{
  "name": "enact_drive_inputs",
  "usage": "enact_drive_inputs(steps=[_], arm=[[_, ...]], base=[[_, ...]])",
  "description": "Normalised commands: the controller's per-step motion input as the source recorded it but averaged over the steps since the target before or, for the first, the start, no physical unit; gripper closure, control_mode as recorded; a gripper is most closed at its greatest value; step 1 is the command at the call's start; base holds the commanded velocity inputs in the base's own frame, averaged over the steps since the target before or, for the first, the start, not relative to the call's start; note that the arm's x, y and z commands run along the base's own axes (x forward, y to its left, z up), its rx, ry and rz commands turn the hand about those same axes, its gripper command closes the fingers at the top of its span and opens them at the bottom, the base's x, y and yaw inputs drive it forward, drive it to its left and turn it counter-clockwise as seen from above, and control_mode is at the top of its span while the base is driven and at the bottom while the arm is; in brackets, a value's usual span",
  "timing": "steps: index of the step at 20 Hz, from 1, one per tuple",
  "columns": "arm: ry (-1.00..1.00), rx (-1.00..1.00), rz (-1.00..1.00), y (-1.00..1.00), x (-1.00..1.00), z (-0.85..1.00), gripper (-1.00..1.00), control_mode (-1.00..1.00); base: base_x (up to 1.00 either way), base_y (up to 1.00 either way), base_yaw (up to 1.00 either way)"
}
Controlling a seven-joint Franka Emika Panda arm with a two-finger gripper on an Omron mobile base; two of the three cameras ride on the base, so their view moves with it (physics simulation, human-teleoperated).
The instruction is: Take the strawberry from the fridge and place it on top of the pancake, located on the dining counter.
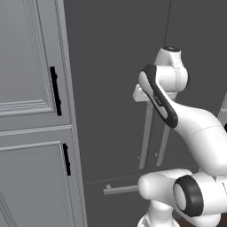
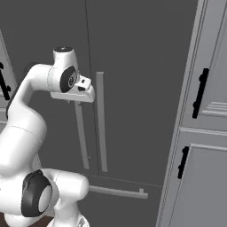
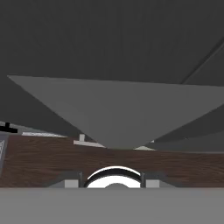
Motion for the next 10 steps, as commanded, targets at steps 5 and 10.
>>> enact_drive_inputs(steps=[5, 10], arm=[[0.0, 0.0, 0.0, 0.0, 0.0, 0.0, -1.0, 1.0], [0.0, 0.0, 0.0, 0.0, 0.0, 0.0, -1.0, 1.0]], base=[[-0.43, -0.04, 0.0], [-0.95, -0.18, 0.0]])
